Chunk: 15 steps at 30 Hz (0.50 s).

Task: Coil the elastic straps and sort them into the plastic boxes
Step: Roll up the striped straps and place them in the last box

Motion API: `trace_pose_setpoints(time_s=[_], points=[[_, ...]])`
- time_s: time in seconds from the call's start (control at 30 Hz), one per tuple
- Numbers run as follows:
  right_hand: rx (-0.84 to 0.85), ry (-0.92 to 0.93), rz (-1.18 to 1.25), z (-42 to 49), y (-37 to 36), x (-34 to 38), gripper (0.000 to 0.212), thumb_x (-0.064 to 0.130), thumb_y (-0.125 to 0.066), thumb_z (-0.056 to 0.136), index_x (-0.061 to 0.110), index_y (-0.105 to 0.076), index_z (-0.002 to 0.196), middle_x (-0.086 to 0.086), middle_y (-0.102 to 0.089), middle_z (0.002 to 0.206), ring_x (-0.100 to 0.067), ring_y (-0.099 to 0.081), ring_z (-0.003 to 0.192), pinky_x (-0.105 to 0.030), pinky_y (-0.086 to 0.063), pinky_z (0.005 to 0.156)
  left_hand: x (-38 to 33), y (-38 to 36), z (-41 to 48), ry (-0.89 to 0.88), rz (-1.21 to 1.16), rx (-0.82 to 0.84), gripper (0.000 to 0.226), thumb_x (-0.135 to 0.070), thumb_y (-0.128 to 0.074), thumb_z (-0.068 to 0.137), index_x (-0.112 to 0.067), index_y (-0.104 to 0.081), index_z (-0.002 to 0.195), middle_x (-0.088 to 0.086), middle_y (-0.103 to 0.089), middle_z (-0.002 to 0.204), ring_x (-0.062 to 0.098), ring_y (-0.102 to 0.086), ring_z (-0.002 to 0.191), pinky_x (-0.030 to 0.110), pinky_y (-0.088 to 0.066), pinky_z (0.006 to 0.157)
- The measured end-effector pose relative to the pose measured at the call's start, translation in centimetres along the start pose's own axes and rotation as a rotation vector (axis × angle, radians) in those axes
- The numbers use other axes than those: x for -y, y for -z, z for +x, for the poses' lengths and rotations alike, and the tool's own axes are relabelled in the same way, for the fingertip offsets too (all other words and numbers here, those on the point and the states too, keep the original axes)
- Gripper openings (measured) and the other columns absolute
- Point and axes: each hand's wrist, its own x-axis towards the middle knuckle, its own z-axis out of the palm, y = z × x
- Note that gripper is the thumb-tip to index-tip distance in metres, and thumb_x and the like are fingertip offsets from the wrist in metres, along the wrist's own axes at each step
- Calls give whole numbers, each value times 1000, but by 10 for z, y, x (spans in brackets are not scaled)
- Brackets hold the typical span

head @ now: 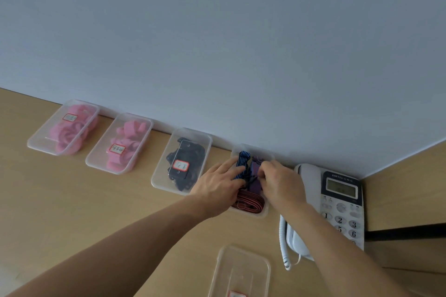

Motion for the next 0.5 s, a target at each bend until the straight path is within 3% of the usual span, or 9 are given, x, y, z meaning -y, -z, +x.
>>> trace_pose_setpoints(time_s=[0.1, 0.2, 0.3, 0.37, 0.43, 0.5], points=[[-223, 67, 9, -5, 5, -1, 16, 13, -78, 72, 15, -62, 73, 1, -61, 72, -24, -60, 64, -29, -41, 50, 1, -4, 1, -6, 2, 57, 30, -20, -52, 93, -15, -71, 116, 4, -59, 140, 27, -39, 143, 41, -39, 112], [-291, 147, 10, -8, 7, -5, 21, 19, -73, 79, 12, -67, 98, -3, -65, 95, -25, -60, 88, -36, -52, 73, -3, -3, 0, 30, -18, 16, 31, -25, -56, 92, -13, -72, 116, 5, -61, 137, 25, -44, 140, 39, -40, 112], [-21, 145, -38, -16, 0, -9, 50, 35, -59, 94, 8, -56, 135, -8, -58, 139, -28, -50, 131, -43, -40, 109, -6, -4, 0, 27, -19, -8, 44, -30, -59, 92, -9, -64, 130, 9, -57, 142, 26, -44, 140, 40, -39, 112], [196, 100, -97, -26, -9, -8, 67, 55, -26, 101, 13, -33, 152, -2, -28, 161, -20, -16, 151, -43, -14, 122, -4, -7, 1, 55, 0, 103, 56, -38, -43, 101, -10, -43, 149, 6, -34, 158, 21, -22, 150, 38, -21, 122], [314, 78, -122, -32, -19, -8, 84, 67, 5, 90, 18, -6, 157, 5, 5, 164, -15, 18, 150, -44, 7, 121, -1, -10, 1, 94, 44, 234, 61, -45, -25, 105, -14, -21, 157, 2, -10, 166, 17, 1, 153, 39, -5, 124], [358, 73, -134, -32, -24, -7, 89, 70, 15, 84, 19, 5, 156, 7, 17, 162, -15, 32, 144, -48, 12, 119, 0, -13, 0, 106, 79, 296, 62, -46, -17, 105, -16, -10, 158, -1, 2, 167, 15, 11, 152, 41, 0, 124]])
